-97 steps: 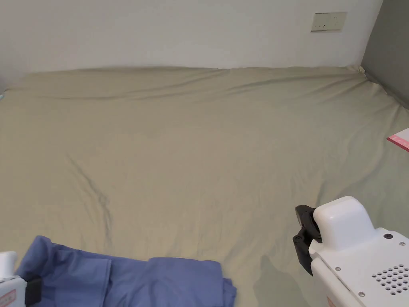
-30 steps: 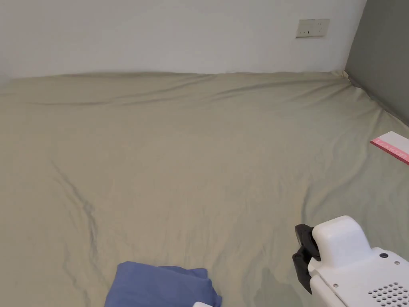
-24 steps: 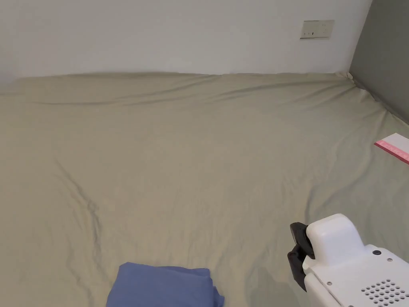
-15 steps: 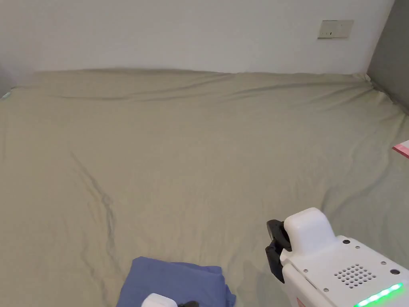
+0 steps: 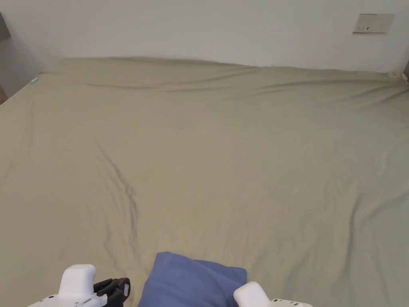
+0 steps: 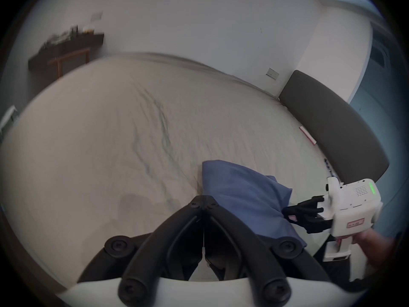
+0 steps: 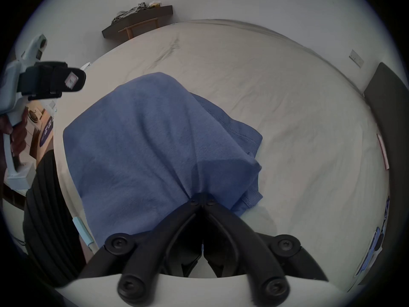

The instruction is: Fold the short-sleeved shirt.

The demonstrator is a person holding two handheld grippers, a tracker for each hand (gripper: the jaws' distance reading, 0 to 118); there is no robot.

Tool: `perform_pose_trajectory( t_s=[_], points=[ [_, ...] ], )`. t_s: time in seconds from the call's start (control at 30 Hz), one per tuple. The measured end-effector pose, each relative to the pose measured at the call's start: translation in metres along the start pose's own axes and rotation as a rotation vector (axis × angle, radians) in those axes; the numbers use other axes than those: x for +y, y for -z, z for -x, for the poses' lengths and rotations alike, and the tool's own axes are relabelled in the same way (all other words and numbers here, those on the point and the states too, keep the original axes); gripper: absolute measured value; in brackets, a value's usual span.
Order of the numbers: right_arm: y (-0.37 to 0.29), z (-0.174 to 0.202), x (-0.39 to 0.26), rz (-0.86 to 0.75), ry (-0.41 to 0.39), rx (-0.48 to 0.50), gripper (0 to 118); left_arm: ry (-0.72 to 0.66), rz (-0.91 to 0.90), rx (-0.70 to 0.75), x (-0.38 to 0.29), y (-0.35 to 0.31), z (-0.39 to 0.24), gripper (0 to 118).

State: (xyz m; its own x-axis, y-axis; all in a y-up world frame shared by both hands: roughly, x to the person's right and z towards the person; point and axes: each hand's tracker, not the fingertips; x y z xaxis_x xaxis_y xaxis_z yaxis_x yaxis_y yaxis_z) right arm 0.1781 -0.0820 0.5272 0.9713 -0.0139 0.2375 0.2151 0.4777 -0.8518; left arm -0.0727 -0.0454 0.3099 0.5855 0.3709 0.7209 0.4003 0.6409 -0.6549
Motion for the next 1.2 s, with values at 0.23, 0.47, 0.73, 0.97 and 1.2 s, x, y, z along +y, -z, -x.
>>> perform_pose_trajectory(
  t_s=[0.23, 0.47, 0.73, 0.97, 1.2],
  points=[
    [0.0, -0.015, 0.0, 0.017, -0.02, 0.078, 2, -0.205, 0.227, -0.262, 0.026, 0.048, 0.035, 105],
    [0.001, -0.018, -0.002, 0.002, 0.003, 0.1, 2, -0.516, 0.421, -0.528, 0.017, 0.121, 0.054, 117],
    [0.004, -0.018, -0.003, -0.005, 0.0, 0.1, 2, -0.587, 0.398, -0.517, -0.014, 0.131, 0.039, 26],
    [-0.029, -0.022, 0.011, -0.089, -0.047, 0.015, 2, -0.354, 0.341, -0.321, 0.001, 0.099, 0.001, 26],
    [-0.119, -0.04, 0.051, -0.386, -0.014, -0.239, 2, -0.205, 0.244, -0.224, 0.013, 0.053, -0.026, 26]
  ],
)
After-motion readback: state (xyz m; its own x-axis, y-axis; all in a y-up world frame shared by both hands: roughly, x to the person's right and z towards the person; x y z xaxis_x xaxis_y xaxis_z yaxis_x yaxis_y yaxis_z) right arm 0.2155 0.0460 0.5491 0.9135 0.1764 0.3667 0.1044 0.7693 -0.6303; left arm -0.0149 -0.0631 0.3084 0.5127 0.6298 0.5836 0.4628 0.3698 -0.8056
